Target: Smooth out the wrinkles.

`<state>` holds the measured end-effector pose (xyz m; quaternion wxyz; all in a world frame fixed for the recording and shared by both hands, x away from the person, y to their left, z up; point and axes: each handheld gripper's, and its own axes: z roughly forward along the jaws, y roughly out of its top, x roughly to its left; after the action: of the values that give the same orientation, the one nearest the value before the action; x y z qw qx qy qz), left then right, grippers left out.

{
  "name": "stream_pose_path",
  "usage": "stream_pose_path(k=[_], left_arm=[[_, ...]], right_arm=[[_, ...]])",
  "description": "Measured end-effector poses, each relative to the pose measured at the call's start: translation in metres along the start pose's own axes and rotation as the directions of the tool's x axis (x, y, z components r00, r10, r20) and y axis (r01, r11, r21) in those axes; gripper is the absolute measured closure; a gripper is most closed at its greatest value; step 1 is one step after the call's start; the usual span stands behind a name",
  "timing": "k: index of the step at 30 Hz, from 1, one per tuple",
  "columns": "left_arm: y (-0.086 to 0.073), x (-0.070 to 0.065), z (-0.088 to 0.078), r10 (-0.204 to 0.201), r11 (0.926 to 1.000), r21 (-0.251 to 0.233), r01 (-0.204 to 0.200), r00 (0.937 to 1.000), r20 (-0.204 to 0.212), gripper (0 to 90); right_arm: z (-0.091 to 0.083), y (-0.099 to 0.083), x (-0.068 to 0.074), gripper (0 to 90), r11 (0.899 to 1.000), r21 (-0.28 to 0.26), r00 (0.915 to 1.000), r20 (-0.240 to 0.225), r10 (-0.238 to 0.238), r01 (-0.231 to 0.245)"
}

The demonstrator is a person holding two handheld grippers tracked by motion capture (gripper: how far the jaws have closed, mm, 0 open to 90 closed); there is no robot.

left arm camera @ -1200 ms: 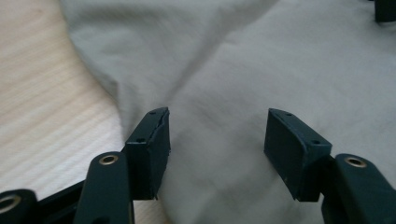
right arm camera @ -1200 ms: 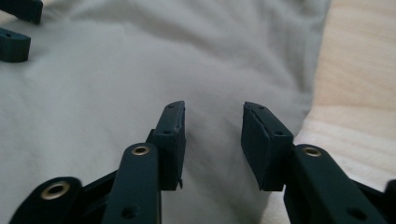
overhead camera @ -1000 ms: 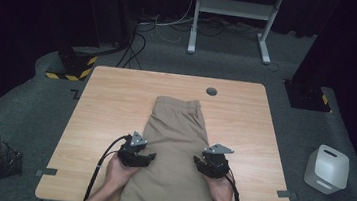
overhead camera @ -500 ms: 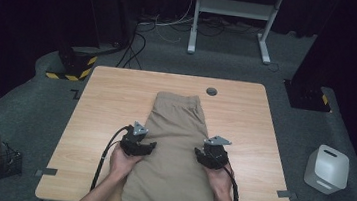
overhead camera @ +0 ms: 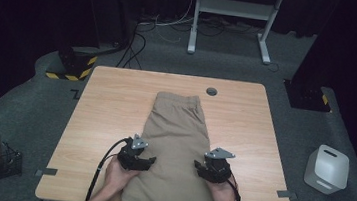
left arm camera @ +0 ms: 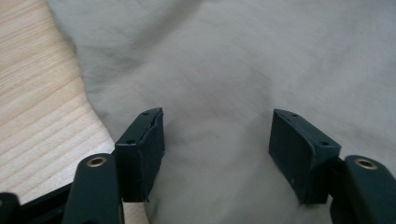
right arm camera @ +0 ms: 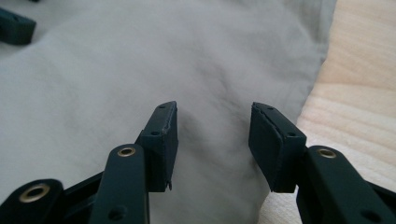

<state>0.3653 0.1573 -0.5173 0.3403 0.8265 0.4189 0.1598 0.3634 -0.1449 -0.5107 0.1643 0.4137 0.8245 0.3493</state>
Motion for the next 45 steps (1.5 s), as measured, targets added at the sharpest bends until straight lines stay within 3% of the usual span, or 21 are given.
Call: stream_pose_path(k=[3,10,21,38,41,45], left_arm=[[0.002,0.002,0.003,0.017,0.9998,-0.001,-0.017,0.9996,-0.023,37.7],[0.009,0.01,0.012,-0.002,0.9997,-0.025,0.001,0.9994,-0.035,38.6],[0.029,0.032,0.031,-0.028,0.9989,-0.038,0.026,0.9978,-0.06,40.0],[0.063,0.057,0.06,-0.044,0.999,-0.009,0.044,0.9964,-0.072,40.1],[0.066,0.057,0.059,-0.052,0.9985,0.013,0.053,0.996,-0.072,39.6],[0.063,0.059,0.044,-0.097,0.9952,-0.018,0.096,0.9937,-0.057,36.4]], right_arm=[[0.006,0.0,-0.001,52.1,1.0,0.019,1.0,0.001,0.008,-0.008],[0.014,0.003,-0.004,52.9,1.0,0.004,0.9997,0.025,-0.001,0.001],[0.036,0.026,-0.02,52.8,1.0,0.016,0.9987,0.049,0.016,-0.016],[0.059,0.049,-0.04,52.4,0.997,0.007,0.9903,0.119,0.072,-0.073],[0.061,0.053,-0.042,50.7,0.997,0.022,0.9894,0.128,0.068,-0.071],[0.051,0.052,-0.043,46.3,0.993,0.003,0.9891,0.094,0.114,-0.114]])
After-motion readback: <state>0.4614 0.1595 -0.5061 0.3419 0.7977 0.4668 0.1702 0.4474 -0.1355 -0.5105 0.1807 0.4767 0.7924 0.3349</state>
